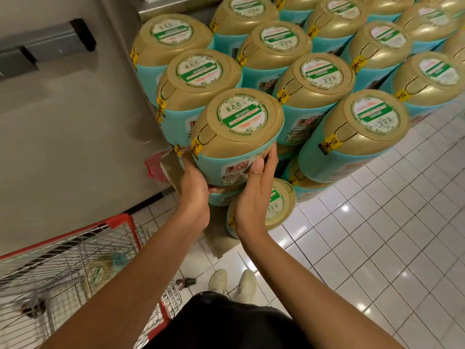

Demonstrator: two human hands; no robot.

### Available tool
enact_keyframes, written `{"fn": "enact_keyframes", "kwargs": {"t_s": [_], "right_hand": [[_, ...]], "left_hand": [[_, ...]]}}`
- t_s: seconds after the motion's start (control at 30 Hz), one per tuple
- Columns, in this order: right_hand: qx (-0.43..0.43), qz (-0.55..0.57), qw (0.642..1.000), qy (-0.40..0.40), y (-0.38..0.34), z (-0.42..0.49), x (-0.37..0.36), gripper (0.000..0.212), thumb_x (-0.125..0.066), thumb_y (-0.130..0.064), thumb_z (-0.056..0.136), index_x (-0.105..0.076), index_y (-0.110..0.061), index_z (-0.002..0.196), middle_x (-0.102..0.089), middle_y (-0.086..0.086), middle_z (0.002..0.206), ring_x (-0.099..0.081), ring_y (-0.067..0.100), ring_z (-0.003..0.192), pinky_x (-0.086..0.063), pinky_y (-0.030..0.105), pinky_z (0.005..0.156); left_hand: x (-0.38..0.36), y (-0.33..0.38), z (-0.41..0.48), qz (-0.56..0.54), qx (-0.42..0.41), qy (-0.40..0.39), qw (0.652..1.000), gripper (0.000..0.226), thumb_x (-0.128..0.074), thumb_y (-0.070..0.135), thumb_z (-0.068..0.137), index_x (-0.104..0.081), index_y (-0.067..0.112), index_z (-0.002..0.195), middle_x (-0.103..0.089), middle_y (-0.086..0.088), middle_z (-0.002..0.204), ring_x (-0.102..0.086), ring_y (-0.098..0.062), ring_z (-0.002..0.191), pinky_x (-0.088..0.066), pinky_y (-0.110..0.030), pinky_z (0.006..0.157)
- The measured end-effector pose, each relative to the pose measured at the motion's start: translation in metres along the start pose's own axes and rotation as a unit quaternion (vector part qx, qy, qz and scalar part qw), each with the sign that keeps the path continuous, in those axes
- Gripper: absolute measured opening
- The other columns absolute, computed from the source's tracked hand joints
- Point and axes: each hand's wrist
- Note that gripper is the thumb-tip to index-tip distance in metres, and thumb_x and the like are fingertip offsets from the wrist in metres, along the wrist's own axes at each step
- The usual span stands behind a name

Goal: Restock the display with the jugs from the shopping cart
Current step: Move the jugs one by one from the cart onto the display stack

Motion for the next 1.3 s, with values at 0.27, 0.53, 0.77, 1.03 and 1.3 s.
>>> {"fn": "enact_keyframes", "kwargs": {"t_s": [0.27,0.53,0.77,1.03,1.3], "right_hand": [[0.002,-0.015,1.0,-0.003,0.004,0.004,0.007,0.047,-0.031,-0.03,0.116,-0.031,-0.022,0.163,-0.046,-0.003,0.16,-0.042,0.008,0.148,-0.041,0.031,0.119],[-0.023,-0.066,0.997,0.019,0.006,-0.002,0.024,0.041,-0.038,-0.026,0.115,-0.044,-0.019,0.154,-0.055,-0.018,0.142,-0.051,-0.013,0.129,-0.044,0.007,0.1],[-0.02,-0.09,0.995,0.046,0.0,-0.038,0.046,0.023,-0.046,-0.025,0.109,-0.061,-0.024,0.126,-0.065,-0.017,0.12,-0.061,0.001,0.114,-0.047,0.012,0.092],[-0.006,-0.085,0.996,-0.04,-0.013,-0.113,0.073,0.019,-0.05,-0.027,0.105,-0.068,-0.022,0.112,-0.071,-0.004,0.111,-0.066,0.02,0.111,-0.057,0.035,0.092],[-0.053,-0.071,0.994,-0.059,-0.012,-0.218,0.102,0.024,-0.049,-0.028,0.106,-0.068,-0.016,0.114,-0.073,0.003,0.104,-0.071,0.023,0.098,-0.059,0.038,0.081]], "left_hand": [[0.008,-0.002,0.008,0.032,-0.023,-0.001,0.999,0.047,-0.035,0.072,0.099,-0.067,0.038,0.107,-0.079,0.015,0.093,-0.076,-0.009,0.084,-0.059,-0.027,0.063],[0.033,-0.016,0.01,0.011,-0.04,-0.076,0.996,0.045,-0.046,0.059,0.1,-0.064,0.032,0.131,-0.077,0.006,0.113,-0.075,-0.013,0.101,-0.058,-0.026,0.068],[0.066,-0.043,0.002,0.064,-0.062,-0.147,0.985,0.021,-0.05,0.029,0.106,-0.067,0.02,0.113,-0.07,0.0,0.099,-0.067,-0.016,0.091,-0.056,-0.029,0.069],[0.123,-0.073,-0.035,0.171,-0.086,-0.257,0.947,0.025,-0.051,0.029,0.104,-0.075,0.026,0.098,-0.074,0.0,0.094,-0.07,-0.016,0.084,-0.055,-0.029,0.069],[0.202,-0.101,-0.105,0.207,-0.113,-0.29,0.928,0.026,-0.049,0.03,0.102,-0.074,0.026,0.099,-0.075,0.001,0.093,-0.071,-0.013,0.082,-0.056,-0.022,0.064]]}}
Point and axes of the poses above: each hand's wrist, its own z-axis towards the middle knuckle, its own x-axis out of the back of the hand, y = z × x
